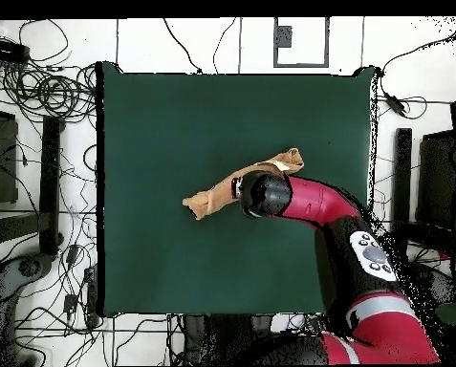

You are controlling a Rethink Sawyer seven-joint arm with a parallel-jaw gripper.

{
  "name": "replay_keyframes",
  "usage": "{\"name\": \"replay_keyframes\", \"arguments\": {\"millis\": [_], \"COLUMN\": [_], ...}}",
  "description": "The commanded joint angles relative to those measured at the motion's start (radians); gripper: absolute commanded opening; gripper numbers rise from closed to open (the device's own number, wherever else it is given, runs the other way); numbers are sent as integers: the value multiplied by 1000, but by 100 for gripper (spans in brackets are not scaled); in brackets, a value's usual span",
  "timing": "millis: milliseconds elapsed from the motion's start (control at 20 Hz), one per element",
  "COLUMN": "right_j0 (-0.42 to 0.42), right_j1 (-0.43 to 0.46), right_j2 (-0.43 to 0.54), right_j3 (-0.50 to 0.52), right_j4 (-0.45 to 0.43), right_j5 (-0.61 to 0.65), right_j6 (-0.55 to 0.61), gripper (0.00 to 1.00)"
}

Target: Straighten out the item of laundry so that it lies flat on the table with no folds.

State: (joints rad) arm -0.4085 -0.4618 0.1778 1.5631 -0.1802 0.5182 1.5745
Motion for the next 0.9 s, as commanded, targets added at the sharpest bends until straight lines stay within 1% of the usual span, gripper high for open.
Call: {"name": "replay_keyframes", "arguments": {"millis": [50,100,200,300,350,550,900], "right_j0": [89,90,77,79,82,87,111], "right_j1": [159,161,159,153,150,141,134], "right_j2": [33,31,42,34,27,16,-14], "right_j3": [8,9,29,43,52,69,78], "right_j4": [76,84,99,108,115,117,121], "right_j5": [183,178,130,84,56,3,-27], "right_j6": [168,176,181,203,209,227,249], "gripper": [100,100,100,100,0,0,0]}}
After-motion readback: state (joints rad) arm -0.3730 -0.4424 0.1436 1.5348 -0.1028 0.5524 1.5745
